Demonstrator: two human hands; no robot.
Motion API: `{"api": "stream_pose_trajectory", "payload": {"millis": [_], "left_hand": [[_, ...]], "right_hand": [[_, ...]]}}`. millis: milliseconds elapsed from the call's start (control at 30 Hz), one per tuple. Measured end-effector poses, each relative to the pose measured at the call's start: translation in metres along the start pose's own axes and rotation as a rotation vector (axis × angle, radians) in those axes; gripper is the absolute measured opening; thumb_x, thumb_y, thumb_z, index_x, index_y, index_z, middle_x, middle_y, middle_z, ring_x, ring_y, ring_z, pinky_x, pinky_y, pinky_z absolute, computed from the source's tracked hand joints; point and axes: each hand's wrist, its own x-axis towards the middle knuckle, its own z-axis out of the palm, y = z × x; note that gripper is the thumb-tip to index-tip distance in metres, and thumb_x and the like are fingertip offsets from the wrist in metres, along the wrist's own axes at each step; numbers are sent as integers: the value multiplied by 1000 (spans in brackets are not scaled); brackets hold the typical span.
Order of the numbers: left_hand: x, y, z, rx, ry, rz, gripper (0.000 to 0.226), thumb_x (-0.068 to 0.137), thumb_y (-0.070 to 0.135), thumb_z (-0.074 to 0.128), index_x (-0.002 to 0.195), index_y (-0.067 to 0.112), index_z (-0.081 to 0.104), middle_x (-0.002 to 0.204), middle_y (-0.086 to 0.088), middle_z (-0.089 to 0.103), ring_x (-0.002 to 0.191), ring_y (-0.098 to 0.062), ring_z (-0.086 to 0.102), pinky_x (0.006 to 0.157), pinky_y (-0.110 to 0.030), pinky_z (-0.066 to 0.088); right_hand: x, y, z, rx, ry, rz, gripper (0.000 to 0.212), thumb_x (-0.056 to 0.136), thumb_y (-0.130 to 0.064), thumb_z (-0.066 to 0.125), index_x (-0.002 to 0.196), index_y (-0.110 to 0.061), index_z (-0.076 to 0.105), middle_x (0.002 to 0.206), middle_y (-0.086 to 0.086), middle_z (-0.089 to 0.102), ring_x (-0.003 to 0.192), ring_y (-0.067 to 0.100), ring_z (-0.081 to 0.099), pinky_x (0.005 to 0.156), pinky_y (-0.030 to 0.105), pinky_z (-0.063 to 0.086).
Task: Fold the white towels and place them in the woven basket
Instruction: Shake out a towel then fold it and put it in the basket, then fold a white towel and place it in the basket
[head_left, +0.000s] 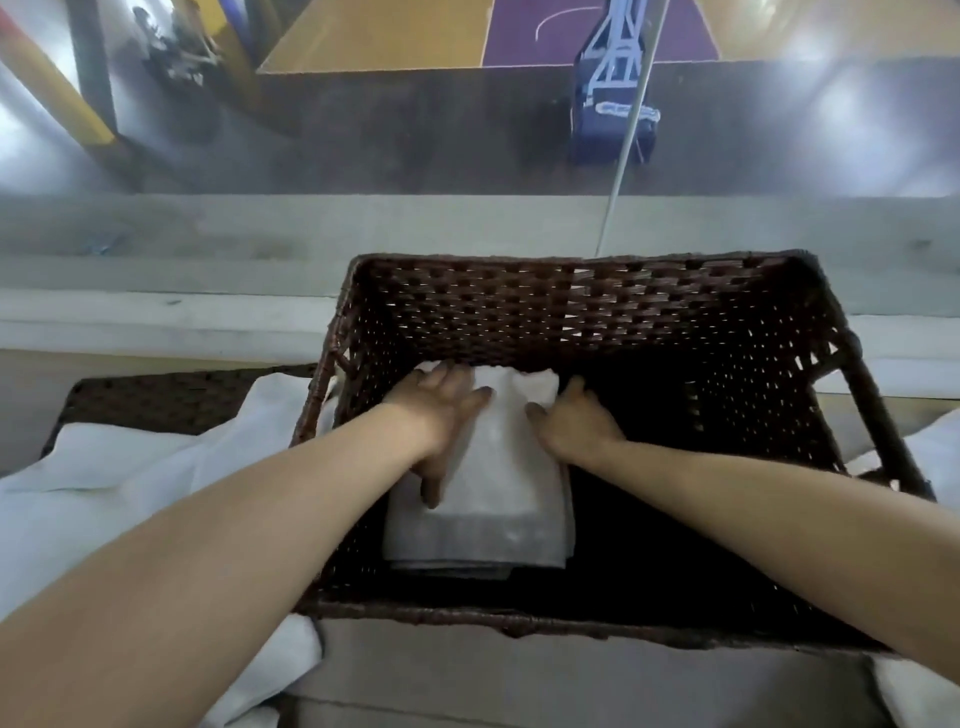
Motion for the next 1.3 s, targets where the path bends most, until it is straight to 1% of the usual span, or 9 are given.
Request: {"api": "stream_pose_trajectory", "payload": {"millis": [133, 267, 367, 467, 667, 833, 967, 1100, 1300], "left_hand": [[21, -4, 16, 73, -96, 35, 179, 46, 65, 102, 167, 29, -25, 174, -16, -27, 163, -38, -22, 133, -56, 14], [26, -2, 27, 152, -101, 38, 180, 50, 68, 100, 163, 25, -34, 171, -17, -36, 160, -38, -30, 133, -58, 10], [15, -1, 16, 176, -99, 64, 174, 52, 68, 99, 167, 26, -25, 174, -14, -29, 164, -38, -19, 131, -56, 23], [-13, 13, -8, 88, -7, 110, 134, 74, 56, 92, 171, 26, 5, 175, -8, -5, 160, -36, 22, 116, -51, 47], [-108, 73, -72, -231, 405, 282, 41, 114, 45, 41, 148, 28, 55, 144, -1, 62, 129, -25, 61, 91, -36, 45], [-193, 147, -69, -544, 442, 627, 67, 95, 79, 45, 148, 38, 52, 127, 16, 70, 108, -10, 68, 96, -37, 54], [-180, 175, -34, -217, 715, 605, 38, 100, 19, 59, 136, 26, 49, 110, 4, 71, 89, -31, 73, 75, -50, 58], [-164, 171, -26, -141, 861, 618, 46, 91, 1, 63, 131, 21, 52, 97, 3, 72, 77, -29, 74, 59, -45, 55], [-168, 181, -22, -94, 936, 543, 55, 98, 17, 64, 150, 15, 45, 116, -5, 65, 93, -31, 69, 69, -49, 59]], "right_hand": [[-21, 14, -8, -554, 32, -465, 104, 91, -80, 49, 168, -22, 12, 174, 12, 10, 161, 35, 15, 125, 56, 28], [-11, 30, 3, -666, -318, -385, 122, 88, -89, 45, 169, -19, -13, 172, 7, -34, 157, 25, -35, 131, 61, 0], [-18, 15, -14, -698, -349, -363, 111, 91, -83, 49, 171, -18, 7, 177, 9, -15, 164, 30, -12, 130, 61, 11], [-45, -2, -73, -671, -319, -416, 77, 98, -70, 54, 156, -20, 48, 161, 10, 45, 144, 30, 47, 115, 45, 44], [-161, 36, -183, -133, 235, -435, 37, 99, -46, 68, 131, -27, 70, 110, -10, 76, 99, 7, 70, 96, 31, 57], [-262, 150, -156, 170, 1039, -110, 17, 93, -12, 51, 88, -16, 67, 76, -4, 65, 71, 19, 55, 69, 31, 43], [-290, 252, -68, -83, 708, 80, 28, 89, -35, 44, 91, -17, 66, 86, 0, 65, 73, 30, 63, 65, 31, 51], [-299, 307, -8, -512, 9, 194, 104, 66, -86, 62, 152, -30, 43, 153, 3, 35, 119, 36, 62, 94, 46, 56], [-303, 288, -14, -558, 69, -12, 56, 97, -52, 67, 145, -26, 56, 129, 5, 46, 102, 36, 65, 92, 46, 52]]}}
